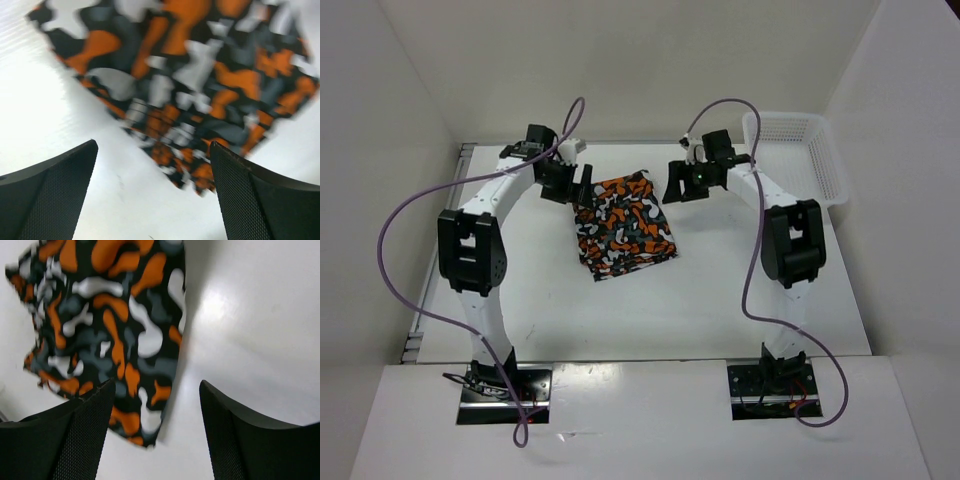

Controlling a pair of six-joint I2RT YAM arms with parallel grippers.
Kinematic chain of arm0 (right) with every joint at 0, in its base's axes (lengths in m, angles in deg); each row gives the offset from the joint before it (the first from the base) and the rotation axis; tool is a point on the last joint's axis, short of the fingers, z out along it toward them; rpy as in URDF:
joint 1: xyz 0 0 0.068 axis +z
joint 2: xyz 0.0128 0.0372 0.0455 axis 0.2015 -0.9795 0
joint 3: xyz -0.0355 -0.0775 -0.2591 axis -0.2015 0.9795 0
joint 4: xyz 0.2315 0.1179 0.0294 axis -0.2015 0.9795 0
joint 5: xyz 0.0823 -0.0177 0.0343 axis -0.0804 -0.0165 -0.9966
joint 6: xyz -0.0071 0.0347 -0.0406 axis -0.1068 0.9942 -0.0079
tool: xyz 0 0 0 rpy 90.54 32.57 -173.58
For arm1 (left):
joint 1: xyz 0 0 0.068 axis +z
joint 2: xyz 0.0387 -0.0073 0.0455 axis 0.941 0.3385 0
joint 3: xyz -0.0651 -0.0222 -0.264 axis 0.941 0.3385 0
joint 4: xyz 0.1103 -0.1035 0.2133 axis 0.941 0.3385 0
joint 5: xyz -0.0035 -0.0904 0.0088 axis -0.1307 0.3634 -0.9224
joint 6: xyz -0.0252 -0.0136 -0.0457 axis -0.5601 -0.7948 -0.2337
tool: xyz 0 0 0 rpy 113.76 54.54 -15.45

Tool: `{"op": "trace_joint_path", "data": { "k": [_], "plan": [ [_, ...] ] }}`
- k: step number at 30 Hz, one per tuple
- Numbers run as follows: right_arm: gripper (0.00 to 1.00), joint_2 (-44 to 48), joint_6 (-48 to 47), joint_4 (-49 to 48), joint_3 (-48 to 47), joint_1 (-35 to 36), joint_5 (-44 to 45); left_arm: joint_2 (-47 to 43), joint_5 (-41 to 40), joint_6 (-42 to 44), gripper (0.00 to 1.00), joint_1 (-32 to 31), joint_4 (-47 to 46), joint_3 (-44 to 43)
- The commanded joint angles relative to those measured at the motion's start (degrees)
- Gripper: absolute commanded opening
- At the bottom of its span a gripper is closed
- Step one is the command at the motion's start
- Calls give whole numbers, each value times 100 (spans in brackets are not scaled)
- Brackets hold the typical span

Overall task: Fold and stack the shorts
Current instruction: Fold the shorts

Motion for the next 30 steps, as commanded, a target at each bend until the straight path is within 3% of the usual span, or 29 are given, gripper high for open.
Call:
{"op": "trace_joint_path", "data": {
  "k": [1,13,19,20,22,23,27,30],
  "plan": [
    [73,500,-769,161,733,-44,-232,631,-175,23,99,163,-252,-159],
    [73,685,-1236,328,1859,88,-495,1212,-53,23,99,-4,-841,-194],
    [65,570,-1289,276,1982,501,-741,1274,-106,23,65,-4,-956,-194],
    [60,492,-1289,215,1982,553,-689,1274,-175,23,51,57,-956,-194],
    [52,412,-1158,153,1982,553,-602,1326,-264,23,40,58,-1070,-194],
    [41,360,-1157,152,1982,553,-548,1327,-325,23,38,110,-1070,-194],
    [22,360,-1157,205,1982,553,-486,1449,-597,23,37,111,-1175,-308],
    [13,412,-1297,258,1982,553,-486,1607,-738,23,37,111,-1176,-597]
  ]
}}
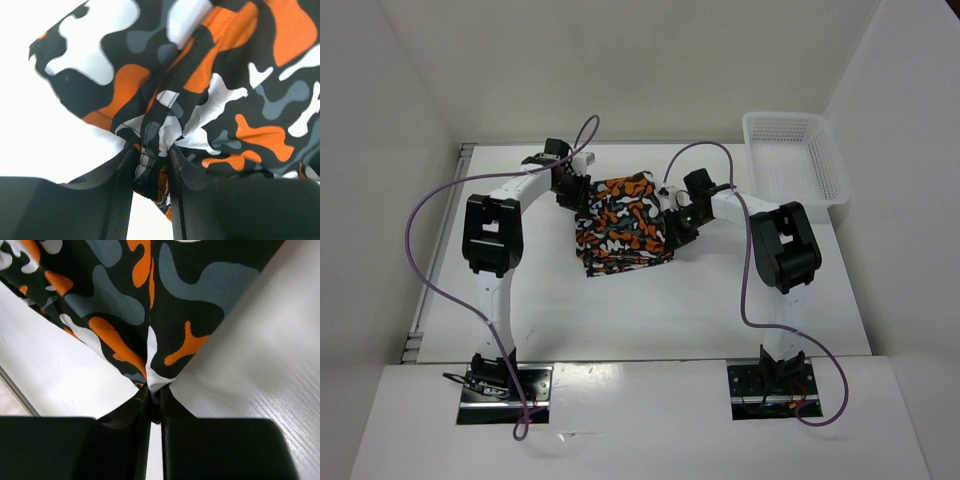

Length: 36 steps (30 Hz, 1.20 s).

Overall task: Fold and stack the shorts
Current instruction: Fold the shorts

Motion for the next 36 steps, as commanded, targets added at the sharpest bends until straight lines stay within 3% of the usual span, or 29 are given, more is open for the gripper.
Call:
{"op": "trace_joint_path", "data": {
  "k": [1,2,3,5,7,9,11,13,16,20,23,24,28,34,36],
  "plan": [
    [11,10,-233,48,63,-24,-27,268,-384,30,37,45,-223,-480],
    [11,62,-329,101,63,-24,-28,321,-385,30,37,45,-223,-585],
    [19,63,-391,101,63,-24,-80,408,-437,30,43,45,-223,-682],
    [43,63,-523,162,63,47,-141,409,-324,30,52,45,-162,-902],
    [60,116,-681,224,2,99,-238,409,-192,30,62,45,-161,-903],
    [71,116,-760,277,-156,99,-291,339,-192,30,70,45,-161,-825],
    [80,177,-830,338,-288,99,-291,164,-192,30,97,45,-161,-754],
    [84,291,-831,443,-604,21,-291,23,-253,30,100,45,-109,-753],
    [99,589,-682,444,-1192,-242,-221,-398,-315,30,100,115,-30,-701],
    [100,1037,-410,-21,-1572,-813,559,-1144,-367,30,100,562,23,-579],
    [100,1389,-357,-434,-1572,-885,1780,-1645,-429,30,100,940,-47,-236],
    [100,1460,-357,-513,-1467,-946,2357,-1761,-429,30,100,1211,-99,113],
    [100,1899,-181,-768,-1028,-1026,3240,-2515,-272,30,100,1907,-301,1123],
    [100,2874,-23,-1032,-158,-1087,4829,-3693,-313,30,100,2461,-468,2409],
    [100,3304,-23,-1033,202,-1087,4903,-3923,-367,30,100,2549,-522,2777]
  ]
}}
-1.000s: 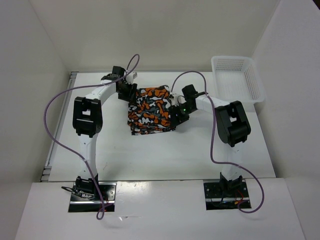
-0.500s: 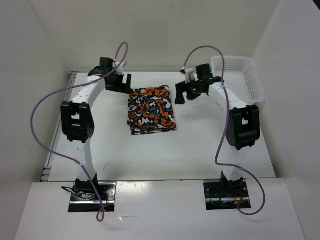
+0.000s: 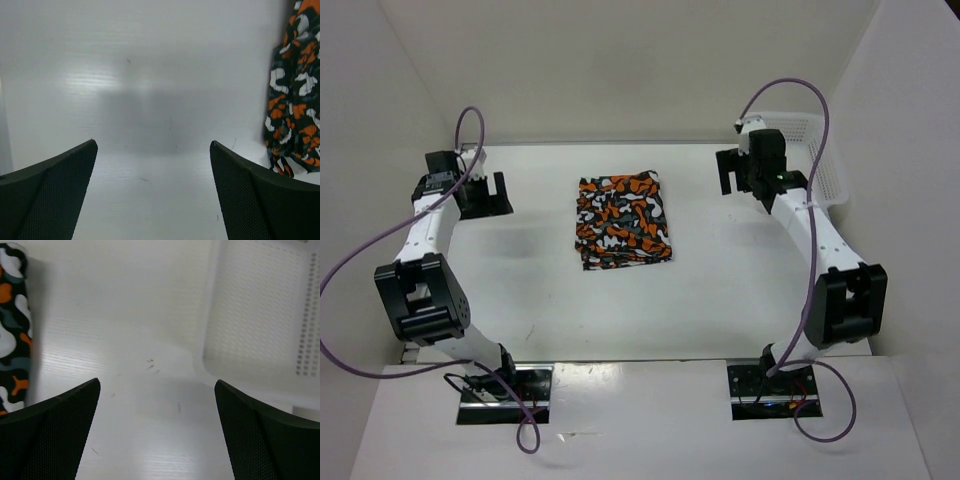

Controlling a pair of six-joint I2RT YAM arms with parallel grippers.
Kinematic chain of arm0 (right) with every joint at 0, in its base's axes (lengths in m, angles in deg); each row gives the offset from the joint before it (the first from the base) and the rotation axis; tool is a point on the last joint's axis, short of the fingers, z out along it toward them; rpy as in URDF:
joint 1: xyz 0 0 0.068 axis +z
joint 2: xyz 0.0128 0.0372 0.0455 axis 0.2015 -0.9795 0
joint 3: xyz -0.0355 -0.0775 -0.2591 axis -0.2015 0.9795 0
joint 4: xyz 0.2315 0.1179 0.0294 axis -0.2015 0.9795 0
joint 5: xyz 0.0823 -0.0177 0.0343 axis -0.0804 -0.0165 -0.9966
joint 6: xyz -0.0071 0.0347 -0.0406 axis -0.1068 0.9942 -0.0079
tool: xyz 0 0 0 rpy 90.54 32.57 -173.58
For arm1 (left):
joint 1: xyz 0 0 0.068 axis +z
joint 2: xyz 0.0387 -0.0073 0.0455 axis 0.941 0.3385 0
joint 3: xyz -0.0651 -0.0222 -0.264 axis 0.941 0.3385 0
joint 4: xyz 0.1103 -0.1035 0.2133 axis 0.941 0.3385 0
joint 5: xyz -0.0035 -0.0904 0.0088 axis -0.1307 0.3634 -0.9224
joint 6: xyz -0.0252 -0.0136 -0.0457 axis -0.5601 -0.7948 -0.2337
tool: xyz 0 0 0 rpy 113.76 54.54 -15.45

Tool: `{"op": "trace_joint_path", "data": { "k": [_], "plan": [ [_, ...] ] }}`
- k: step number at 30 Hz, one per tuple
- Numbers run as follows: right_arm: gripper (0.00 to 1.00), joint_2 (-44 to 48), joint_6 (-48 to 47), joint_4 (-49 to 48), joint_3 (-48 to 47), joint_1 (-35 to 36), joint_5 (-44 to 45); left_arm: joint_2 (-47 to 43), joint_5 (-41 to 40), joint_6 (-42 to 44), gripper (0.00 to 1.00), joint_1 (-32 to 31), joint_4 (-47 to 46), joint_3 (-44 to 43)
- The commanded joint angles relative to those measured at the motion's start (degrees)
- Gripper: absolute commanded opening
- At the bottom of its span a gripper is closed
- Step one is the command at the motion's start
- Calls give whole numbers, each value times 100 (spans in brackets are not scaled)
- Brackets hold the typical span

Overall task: Fold and stack the shorts
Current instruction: Fold the shorts

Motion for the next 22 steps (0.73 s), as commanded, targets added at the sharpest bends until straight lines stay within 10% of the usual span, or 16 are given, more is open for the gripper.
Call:
{"op": "trace_joint_path", "data": {
  "k": [1,22],
  "plan": [
    [100,796,115,-309,409,-18,873,-704,-18,25,100,75,-185,382],
    [100,2942,141,-213,1957,-18,1040,-1795,35,25,100,129,-229,1085]
  ]
}}
